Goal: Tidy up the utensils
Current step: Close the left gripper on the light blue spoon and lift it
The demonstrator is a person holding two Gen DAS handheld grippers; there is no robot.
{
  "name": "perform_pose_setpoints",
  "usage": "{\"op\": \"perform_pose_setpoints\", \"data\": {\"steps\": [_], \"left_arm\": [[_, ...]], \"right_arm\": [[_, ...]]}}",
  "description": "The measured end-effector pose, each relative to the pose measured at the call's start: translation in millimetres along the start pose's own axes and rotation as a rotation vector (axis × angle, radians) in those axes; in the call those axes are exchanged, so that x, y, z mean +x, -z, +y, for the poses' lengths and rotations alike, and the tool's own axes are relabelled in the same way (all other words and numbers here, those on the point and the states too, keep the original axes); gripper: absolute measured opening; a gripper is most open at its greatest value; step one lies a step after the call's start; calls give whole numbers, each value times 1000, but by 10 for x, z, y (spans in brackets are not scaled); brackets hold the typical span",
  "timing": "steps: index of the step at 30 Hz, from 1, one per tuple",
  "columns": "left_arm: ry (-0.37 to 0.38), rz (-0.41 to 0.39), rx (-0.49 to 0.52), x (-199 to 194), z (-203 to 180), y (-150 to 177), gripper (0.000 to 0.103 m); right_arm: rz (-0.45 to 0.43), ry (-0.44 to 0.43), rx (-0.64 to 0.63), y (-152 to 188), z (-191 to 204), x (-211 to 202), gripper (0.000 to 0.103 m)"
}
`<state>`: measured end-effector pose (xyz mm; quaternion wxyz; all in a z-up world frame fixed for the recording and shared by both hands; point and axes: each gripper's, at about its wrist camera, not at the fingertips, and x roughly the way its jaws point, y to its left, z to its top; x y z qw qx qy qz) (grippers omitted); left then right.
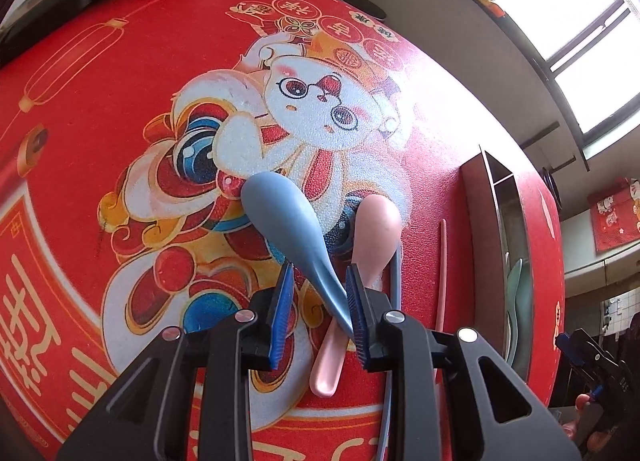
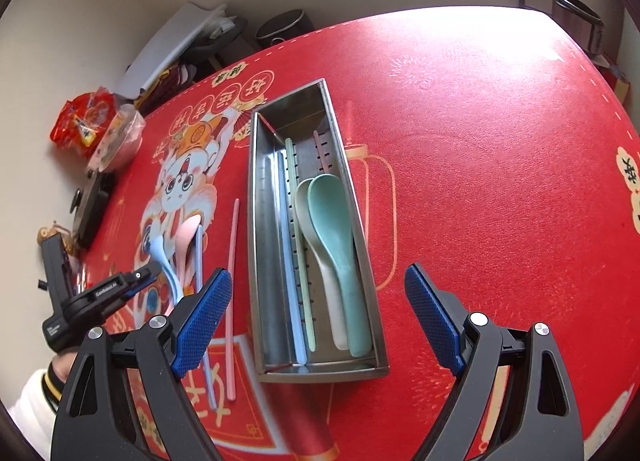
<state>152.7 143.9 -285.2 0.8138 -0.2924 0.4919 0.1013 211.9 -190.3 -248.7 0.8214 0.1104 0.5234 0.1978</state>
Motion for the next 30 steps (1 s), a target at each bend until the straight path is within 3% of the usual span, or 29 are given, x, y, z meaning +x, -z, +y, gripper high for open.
{"op": "perform_pose_setpoints", "data": {"steps": [21,25,30], "left_arm": [[-30,-16,12,147,-7,-65,25],[-25,-4,39,162,-42,-56,11],[-4,-3,83,111,-127,-20,6]], "right_arm": [[6,16,0,-22,-33,0,85],[3,17,5,-17,-36,-8,85],[0,14,9,-18,-37,-11,85]]}}
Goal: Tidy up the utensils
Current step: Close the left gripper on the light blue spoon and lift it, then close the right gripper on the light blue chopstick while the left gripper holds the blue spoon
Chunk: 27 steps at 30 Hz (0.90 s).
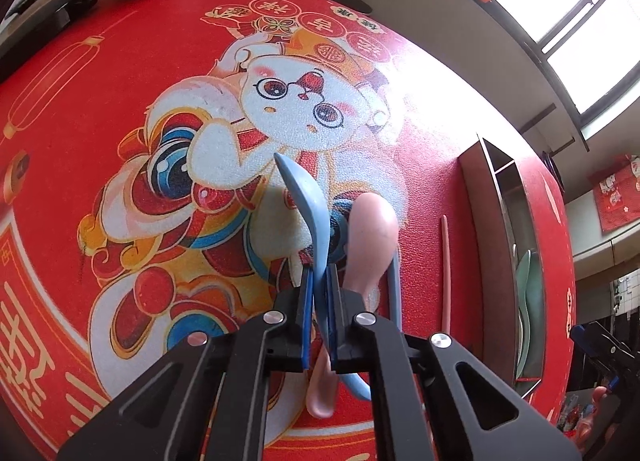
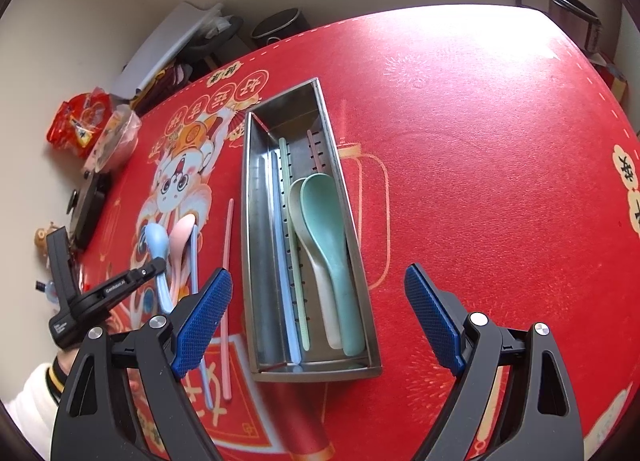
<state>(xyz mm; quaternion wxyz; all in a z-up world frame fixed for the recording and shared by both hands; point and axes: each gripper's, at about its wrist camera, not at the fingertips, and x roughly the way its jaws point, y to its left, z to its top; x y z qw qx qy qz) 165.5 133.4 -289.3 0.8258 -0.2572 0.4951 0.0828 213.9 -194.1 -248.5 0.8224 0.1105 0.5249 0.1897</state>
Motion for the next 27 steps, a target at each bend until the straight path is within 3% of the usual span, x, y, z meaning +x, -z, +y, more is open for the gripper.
{"op": "perform_pose_setpoints", "data": {"steps": [10,20,27], "left_arm": [[1,37,81,32,-132,183,6],[31,-22,102,-261,-105,188,6],[8,-57,152,-550,-9,335,6]], "right_arm": [[3,-4,2,8,-12,10,85],[9,-7,-10,51,95,-6,85],[-18,67,-174,140,552,29,85]]}}
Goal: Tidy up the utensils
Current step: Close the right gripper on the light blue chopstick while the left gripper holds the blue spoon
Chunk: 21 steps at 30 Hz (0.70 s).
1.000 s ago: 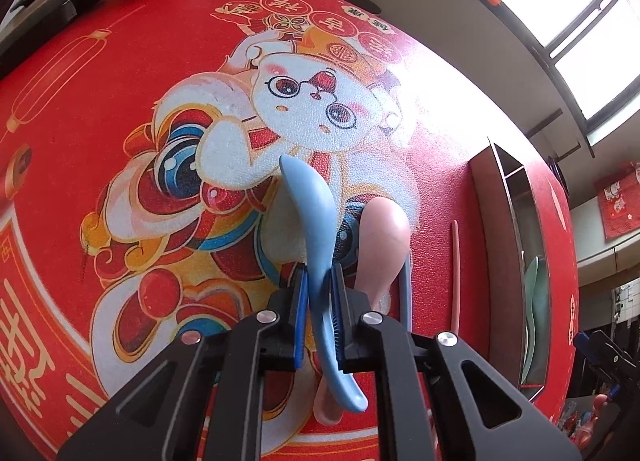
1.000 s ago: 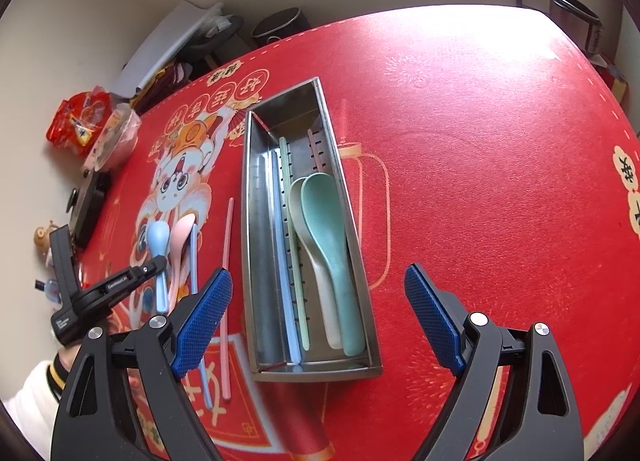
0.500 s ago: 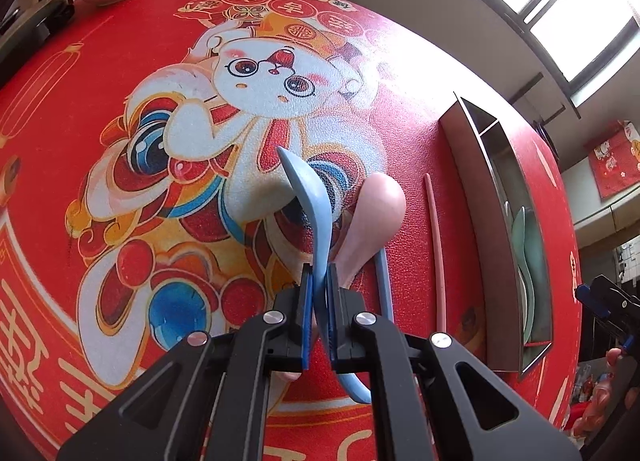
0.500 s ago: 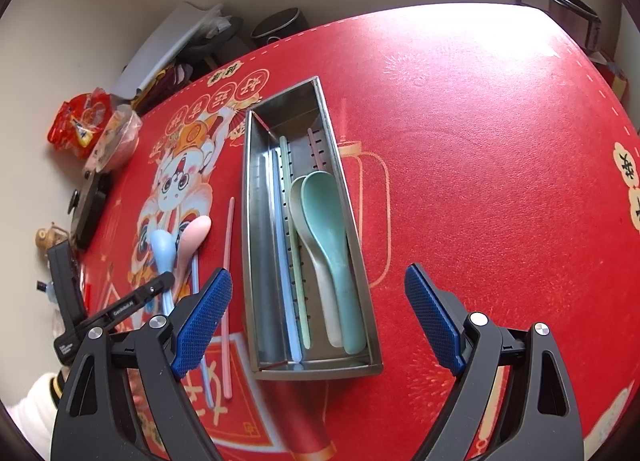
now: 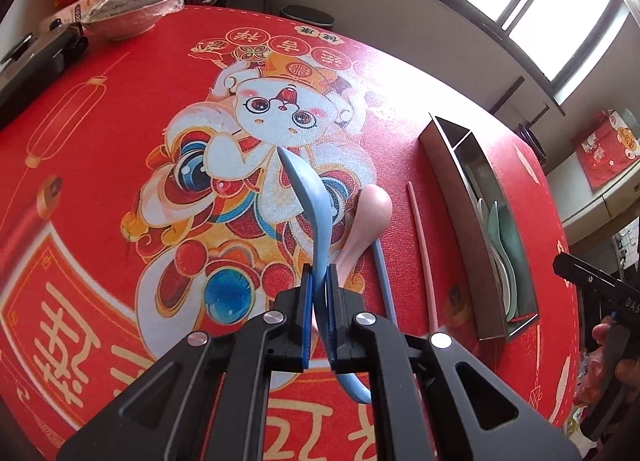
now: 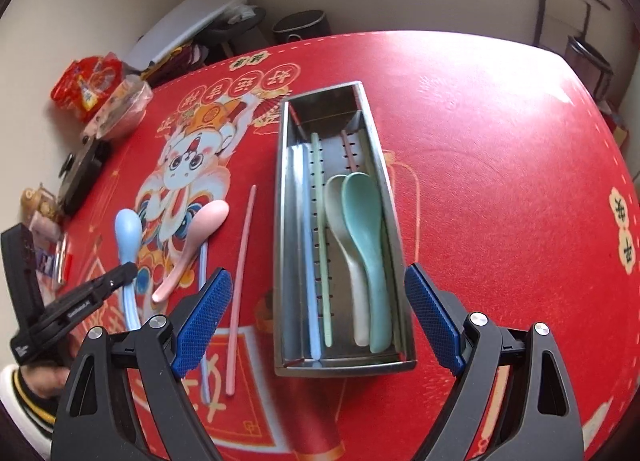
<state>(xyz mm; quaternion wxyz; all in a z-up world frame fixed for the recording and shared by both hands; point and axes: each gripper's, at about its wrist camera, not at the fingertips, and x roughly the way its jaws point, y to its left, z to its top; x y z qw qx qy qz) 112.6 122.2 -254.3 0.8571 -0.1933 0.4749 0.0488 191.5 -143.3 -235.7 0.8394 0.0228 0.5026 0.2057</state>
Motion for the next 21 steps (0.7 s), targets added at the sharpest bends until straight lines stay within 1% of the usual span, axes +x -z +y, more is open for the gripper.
{"op": "perform_pose_setpoints", "data": {"steps": [6,7,9,10,11,12,14,15,16,18,19,21], "left_arm": [[-7,-15,3,-234,166,187,6],[-6,-19,1,-271,201,208,6],[-6,-28,-3,-350,277,245,6],[-8,-35,-5,-389,313,261,6],[-8,-41,-8,-430,347,277,6],[-7,-46,-13,-466,384,292,6],[-5,-53,-25,-530,451,316,6],[-4,-56,-31,-556,490,330,6],[-3,-58,-35,-578,524,341,6],[-3,-63,-44,-614,598,349,6],[-3,-66,-49,-628,631,347,6],[-2,-73,-53,-660,689,333,6]], "right_arm": [[28,-39,-101,57,479,143,83],[35,-47,-117,68,565,174,77],[57,-57,-145,90,727,254,75],[69,-59,-157,100,816,300,71],[81,-64,-166,116,882,339,64],[99,-72,-173,124,948,391,60],[128,-72,-183,155,1069,498,46],[139,-64,-187,168,1116,549,41],[150,-52,-193,176,1158,608,33],[170,-23,-213,201,1230,736,29],[178,-11,-216,202,1253,797,25],[199,2,-214,209,1282,907,23]]}}
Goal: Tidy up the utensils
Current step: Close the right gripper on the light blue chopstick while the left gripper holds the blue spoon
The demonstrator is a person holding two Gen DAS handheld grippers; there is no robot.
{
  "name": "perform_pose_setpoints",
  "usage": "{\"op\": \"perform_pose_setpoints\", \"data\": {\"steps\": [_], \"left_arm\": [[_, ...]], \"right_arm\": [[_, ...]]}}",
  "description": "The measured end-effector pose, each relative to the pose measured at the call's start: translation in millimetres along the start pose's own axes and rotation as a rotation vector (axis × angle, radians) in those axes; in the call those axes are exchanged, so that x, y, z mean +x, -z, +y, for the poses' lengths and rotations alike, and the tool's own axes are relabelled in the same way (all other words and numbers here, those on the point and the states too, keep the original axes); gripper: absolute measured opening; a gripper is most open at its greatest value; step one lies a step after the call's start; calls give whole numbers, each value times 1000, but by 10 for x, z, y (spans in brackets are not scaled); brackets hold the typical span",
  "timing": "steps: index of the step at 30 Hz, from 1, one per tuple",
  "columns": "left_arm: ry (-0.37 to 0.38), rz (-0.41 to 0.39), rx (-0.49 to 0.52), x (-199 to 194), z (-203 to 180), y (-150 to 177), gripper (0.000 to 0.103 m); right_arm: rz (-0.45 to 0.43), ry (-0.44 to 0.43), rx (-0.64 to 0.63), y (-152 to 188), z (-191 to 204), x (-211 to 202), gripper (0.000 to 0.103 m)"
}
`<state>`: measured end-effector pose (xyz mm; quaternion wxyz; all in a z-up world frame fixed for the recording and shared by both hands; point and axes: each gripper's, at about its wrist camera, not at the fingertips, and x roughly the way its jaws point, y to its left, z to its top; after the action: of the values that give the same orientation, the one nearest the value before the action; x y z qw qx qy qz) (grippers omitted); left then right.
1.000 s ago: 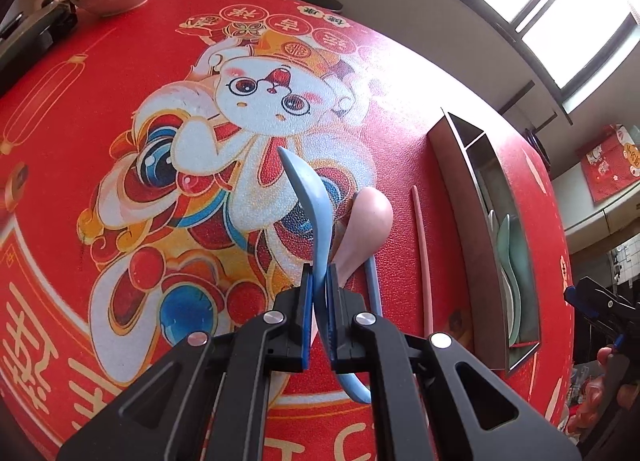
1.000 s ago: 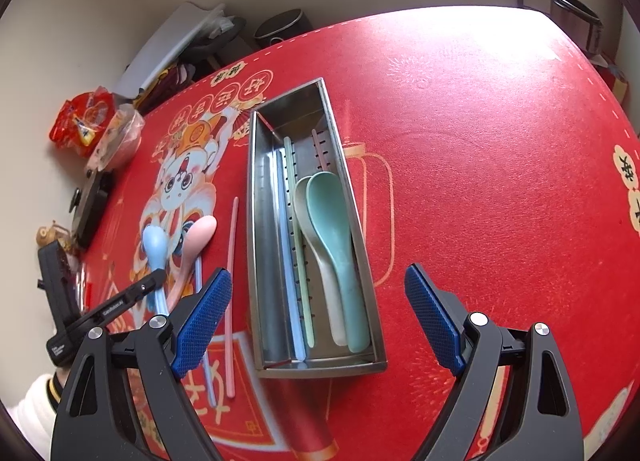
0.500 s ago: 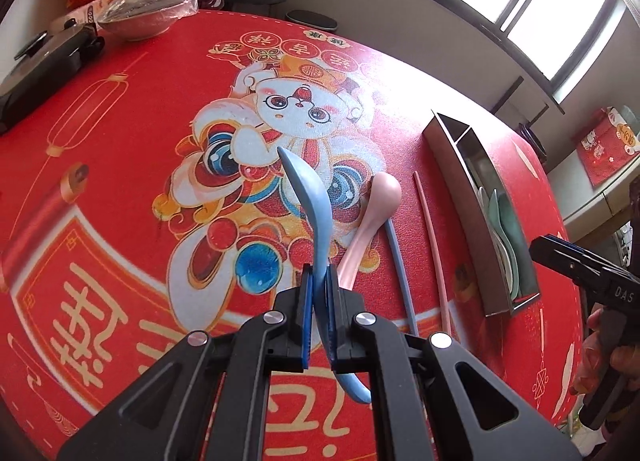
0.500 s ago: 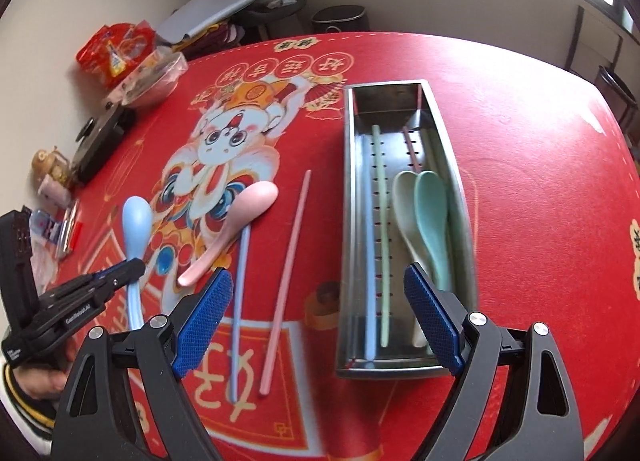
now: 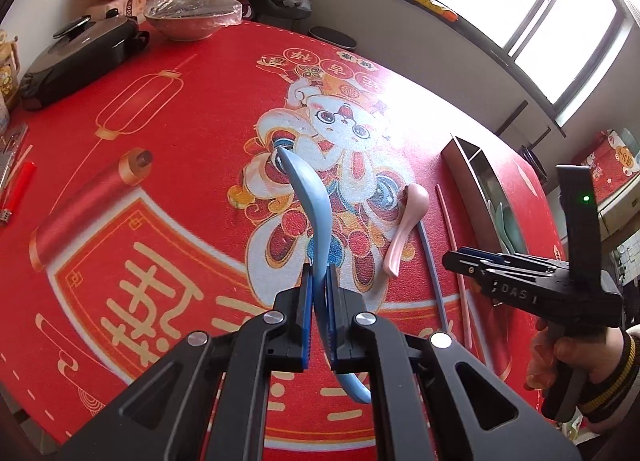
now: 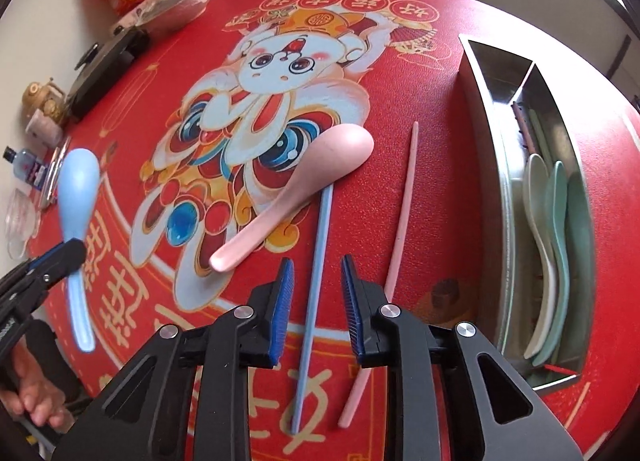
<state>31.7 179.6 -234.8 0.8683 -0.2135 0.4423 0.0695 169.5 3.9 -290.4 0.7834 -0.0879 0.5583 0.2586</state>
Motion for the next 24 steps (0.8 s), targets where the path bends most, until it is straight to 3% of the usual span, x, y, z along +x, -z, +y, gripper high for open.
{"op": "perform_pose_setpoints", "data": {"steps": [8,17,24], "left_arm": [[23,0,31,-60,65,-37,6],[47,16,85,-51,75,-68,6],[54,23,98,-29,133,-109,6]], "right_arm": [[20,53,67,-23,-2,231,22],[-13,100,12,10,197,263,22],[-31,98,36,91,192,226,13]]}}
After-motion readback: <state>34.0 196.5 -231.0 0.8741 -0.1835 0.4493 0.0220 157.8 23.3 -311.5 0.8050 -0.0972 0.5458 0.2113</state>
